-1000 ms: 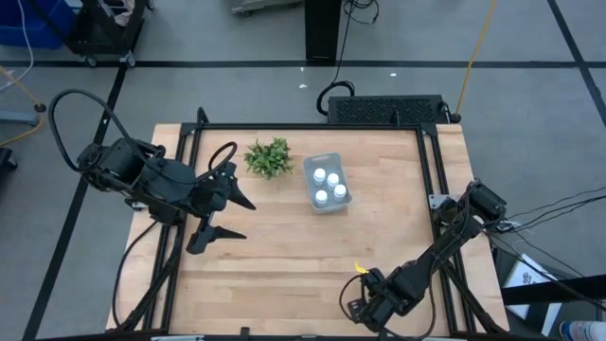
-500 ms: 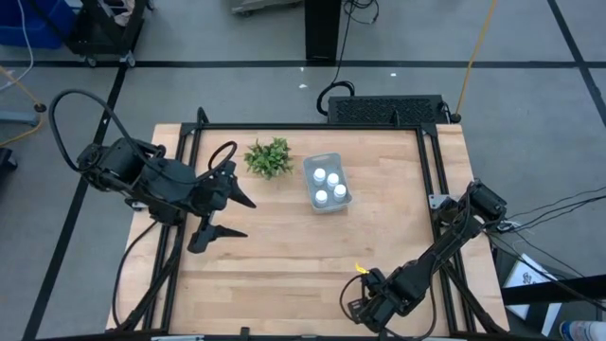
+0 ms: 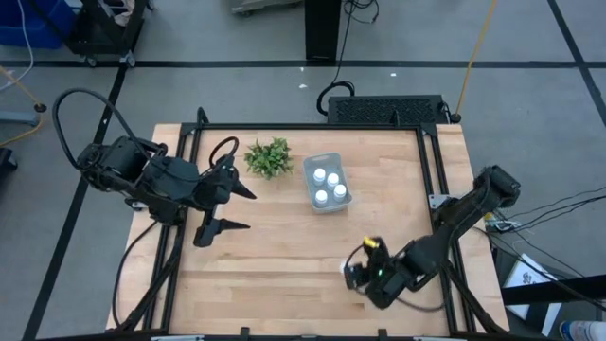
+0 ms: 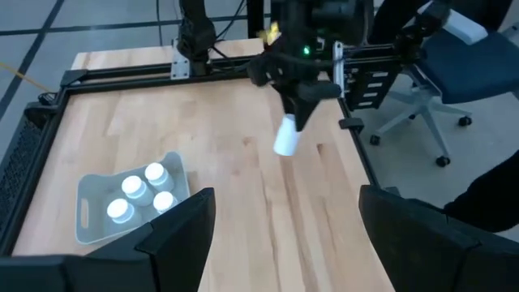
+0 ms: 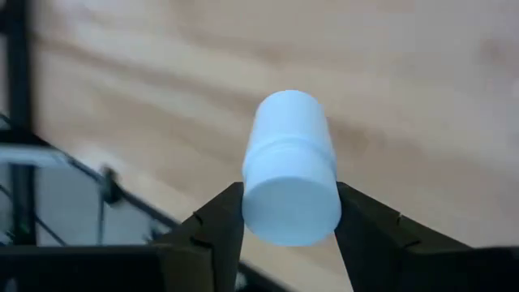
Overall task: Pick and place pill bottles into a basket
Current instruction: Put the white pill bottle into the gray bin
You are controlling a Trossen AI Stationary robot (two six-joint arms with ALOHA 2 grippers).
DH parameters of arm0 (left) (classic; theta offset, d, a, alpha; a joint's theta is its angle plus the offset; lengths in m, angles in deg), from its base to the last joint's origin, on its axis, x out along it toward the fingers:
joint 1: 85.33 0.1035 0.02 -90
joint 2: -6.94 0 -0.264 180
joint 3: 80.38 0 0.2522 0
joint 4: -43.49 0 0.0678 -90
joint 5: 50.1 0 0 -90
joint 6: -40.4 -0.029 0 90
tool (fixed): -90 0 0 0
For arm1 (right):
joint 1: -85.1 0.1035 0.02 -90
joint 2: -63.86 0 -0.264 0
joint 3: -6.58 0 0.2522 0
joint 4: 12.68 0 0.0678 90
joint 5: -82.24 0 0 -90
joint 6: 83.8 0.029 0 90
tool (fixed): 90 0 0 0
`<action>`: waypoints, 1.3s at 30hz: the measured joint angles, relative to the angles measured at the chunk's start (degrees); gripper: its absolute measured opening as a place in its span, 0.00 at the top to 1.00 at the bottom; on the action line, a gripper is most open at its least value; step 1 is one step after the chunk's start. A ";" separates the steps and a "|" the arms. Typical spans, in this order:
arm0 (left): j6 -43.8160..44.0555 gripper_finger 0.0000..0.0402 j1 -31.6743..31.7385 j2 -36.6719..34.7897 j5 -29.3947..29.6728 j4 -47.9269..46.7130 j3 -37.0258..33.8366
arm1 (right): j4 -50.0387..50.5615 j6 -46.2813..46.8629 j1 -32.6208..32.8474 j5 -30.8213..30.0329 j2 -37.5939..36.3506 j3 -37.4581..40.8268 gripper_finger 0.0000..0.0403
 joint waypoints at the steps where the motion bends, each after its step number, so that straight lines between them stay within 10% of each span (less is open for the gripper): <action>1: -0.03 0.23 0.12 0.00 0.03 0.01 0.00 | 0.53 -1.15 -0.79 -2.06 -1.19 0.00 0.61; 9: -0.34 0.23 1.31 0.00 0.14 0.86 0.00 | 1.40 -16.55 -9.66 -18.53 -10.25 0.00 0.61; 16: 1.40 0.22 3.74 0.00 0.12 1.48 0.00 | -0.02 -36.91 -22.27 -18.52 -17.23 0.00 0.62; 39: 5.20 0.21 6.45 0.00 1.13 0.49 0.00 | -5.86 -69.64 -60.59 17.54 -16.49 -0.84 0.62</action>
